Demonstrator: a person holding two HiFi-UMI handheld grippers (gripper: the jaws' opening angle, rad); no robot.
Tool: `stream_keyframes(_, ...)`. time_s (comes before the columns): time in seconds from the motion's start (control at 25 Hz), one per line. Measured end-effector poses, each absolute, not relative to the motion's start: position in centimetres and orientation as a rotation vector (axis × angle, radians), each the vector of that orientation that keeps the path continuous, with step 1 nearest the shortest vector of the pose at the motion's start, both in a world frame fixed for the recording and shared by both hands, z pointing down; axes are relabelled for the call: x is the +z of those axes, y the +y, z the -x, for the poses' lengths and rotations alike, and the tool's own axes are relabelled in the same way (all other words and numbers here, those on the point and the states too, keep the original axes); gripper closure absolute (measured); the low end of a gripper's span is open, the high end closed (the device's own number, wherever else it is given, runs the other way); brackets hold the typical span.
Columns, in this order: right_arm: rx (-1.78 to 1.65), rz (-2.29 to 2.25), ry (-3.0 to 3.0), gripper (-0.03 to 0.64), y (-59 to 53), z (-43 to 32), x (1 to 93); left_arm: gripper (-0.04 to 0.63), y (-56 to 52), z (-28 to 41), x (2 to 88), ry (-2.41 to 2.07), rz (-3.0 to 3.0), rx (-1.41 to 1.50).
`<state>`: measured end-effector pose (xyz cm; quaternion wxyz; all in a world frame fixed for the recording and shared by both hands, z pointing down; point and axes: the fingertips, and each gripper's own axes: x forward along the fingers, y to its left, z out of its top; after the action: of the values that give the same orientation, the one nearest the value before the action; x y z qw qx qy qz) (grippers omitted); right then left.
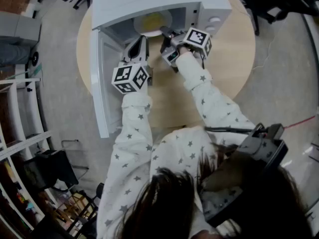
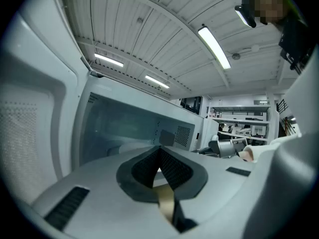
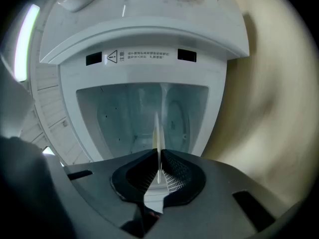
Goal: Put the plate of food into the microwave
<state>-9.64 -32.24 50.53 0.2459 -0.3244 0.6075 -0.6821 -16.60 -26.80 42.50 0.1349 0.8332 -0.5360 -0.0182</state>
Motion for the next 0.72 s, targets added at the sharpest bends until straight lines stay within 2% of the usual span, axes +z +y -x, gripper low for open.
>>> stream_keyframes(0.72, -1.839, 0.994, 1.605, 0.594, -33.7, 10.6, 52.8, 0.595, -28.8, 17.5, 44.1, -1.519, -2.411, -0.069)
